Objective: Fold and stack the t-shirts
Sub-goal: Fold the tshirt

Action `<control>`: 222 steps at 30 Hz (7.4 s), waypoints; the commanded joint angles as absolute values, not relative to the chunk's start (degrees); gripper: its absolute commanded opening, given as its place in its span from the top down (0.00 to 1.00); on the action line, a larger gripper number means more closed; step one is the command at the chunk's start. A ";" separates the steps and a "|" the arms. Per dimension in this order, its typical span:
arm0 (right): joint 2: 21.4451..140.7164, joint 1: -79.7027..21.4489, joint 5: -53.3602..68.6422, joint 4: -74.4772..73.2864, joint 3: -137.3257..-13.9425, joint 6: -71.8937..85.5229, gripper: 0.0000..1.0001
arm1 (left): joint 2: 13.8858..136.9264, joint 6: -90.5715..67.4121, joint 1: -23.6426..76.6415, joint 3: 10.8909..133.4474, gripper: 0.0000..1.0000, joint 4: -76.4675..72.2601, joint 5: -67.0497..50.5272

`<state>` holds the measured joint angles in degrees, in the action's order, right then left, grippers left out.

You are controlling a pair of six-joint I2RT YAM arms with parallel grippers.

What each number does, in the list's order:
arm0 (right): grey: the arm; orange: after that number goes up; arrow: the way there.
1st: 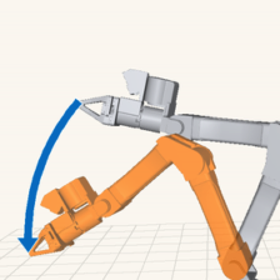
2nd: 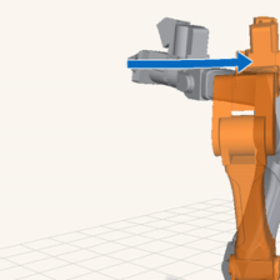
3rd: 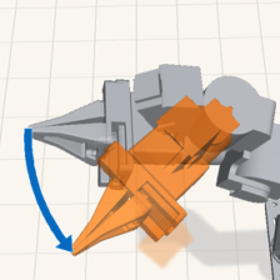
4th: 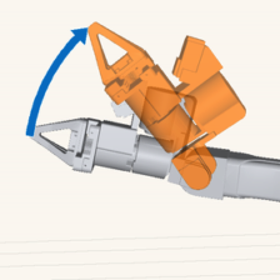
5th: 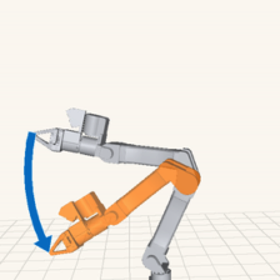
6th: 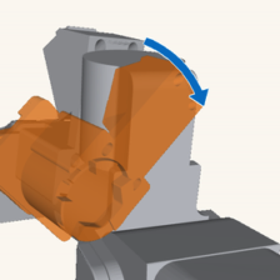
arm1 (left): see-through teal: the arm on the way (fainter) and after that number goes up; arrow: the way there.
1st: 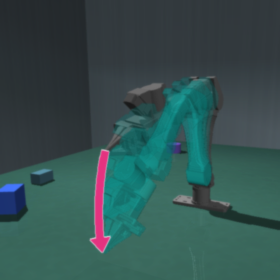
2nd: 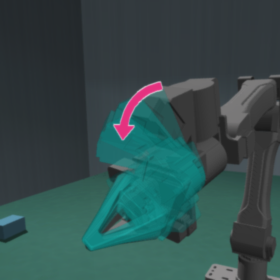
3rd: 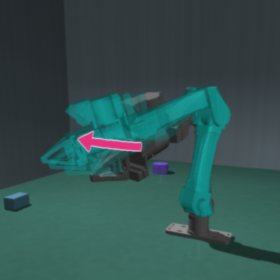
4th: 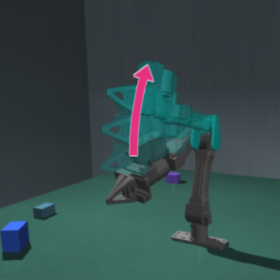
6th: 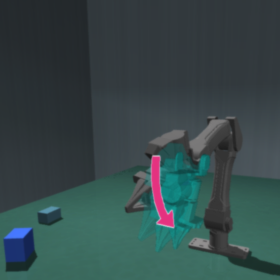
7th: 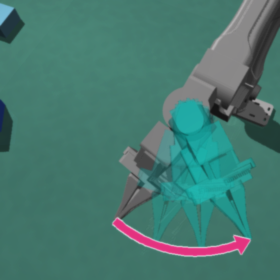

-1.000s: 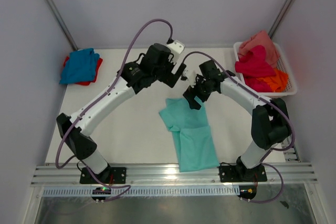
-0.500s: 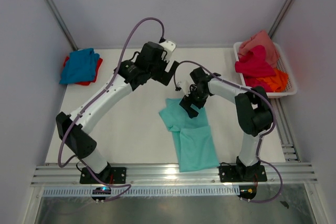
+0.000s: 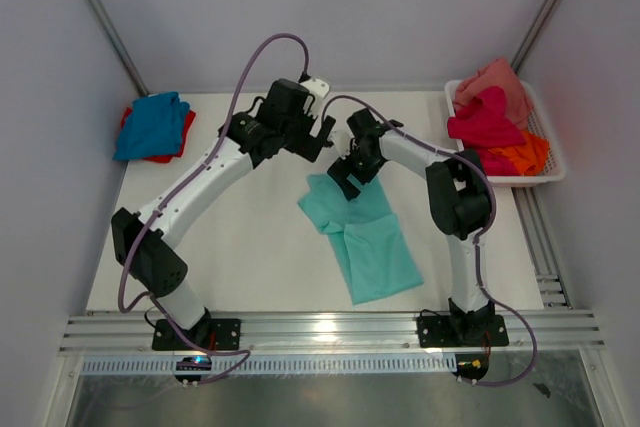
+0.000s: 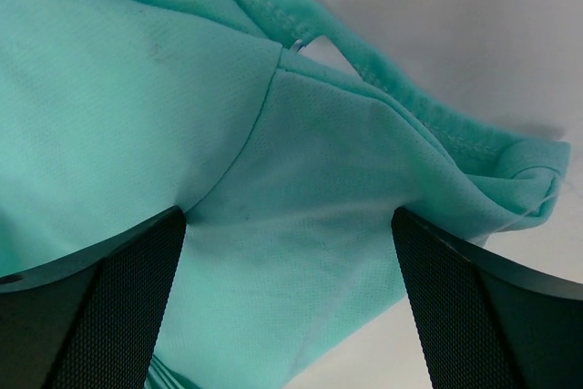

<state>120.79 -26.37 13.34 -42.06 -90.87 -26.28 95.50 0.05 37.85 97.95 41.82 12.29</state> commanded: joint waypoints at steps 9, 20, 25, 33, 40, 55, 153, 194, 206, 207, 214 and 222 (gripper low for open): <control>132.53 -26.54 3.34 -42.01 -107.22 -10.12 0.01 | 94.66 -0.18 36.21 95.98 0.01 40.52 10.81; 138.51 -23.38 0.26 -47.55 -124.53 0.95 0.01 | 93.87 2.37 36.21 94.22 0.01 43.15 1.07; 138.95 -20.92 0.26 -45.88 -124.63 2.37 0.01 | 94.04 3.60 36.21 92.90 0.01 44.65 -3.51; 130.62 -20.83 -6.05 -38.44 -113.75 -2.35 0.01 | 94.39 7.72 36.47 92.55 0.01 47.81 -16.07; 126.84 -20.74 -8.61 -36.66 -111.19 -6.94 0.01 | 95.27 14.41 45.07 88.25 0.01 46.85 -6.59; 91.86 -20.74 -22.78 -26.18 -84.23 -10.29 0.01 | 100.72 17.05 53.52 84.29 0.01 42.81 -4.92; 85.61 -14.06 -29.44 -21.00 -60.64 -5.10 0.01 | 109.77 20.13 75.59 78.40 0.01 28.74 18.28; 86.92 -14.06 -29.44 -21.62 -61.70 -5.45 0.01 | 121.55 9.23 82.18 77.08 0.13 32.51 30.77; 85.79 -13.98 -31.28 -20.92 -62.05 -5.97 0.01 | 118.57 10.10 83.06 82.35 1.00 42.43 8.02; 85.43 -14.06 -31.90 -20.66 -61.96 -5.98 0.01 | 117.96 10.19 83.06 83.66 1.00 43.41 6.43; 82.62 -13.97 -33.57 -19.25 -61.96 -6.77 0.01 | 115.23 9.67 83.06 91.14 1.00 51.94 -3.69; 81.30 -13.01 -35.85 -18.46 -61.70 -6.50 0.01 | 112.15 10.98 82.97 98.43 1.00 56.51 -0.46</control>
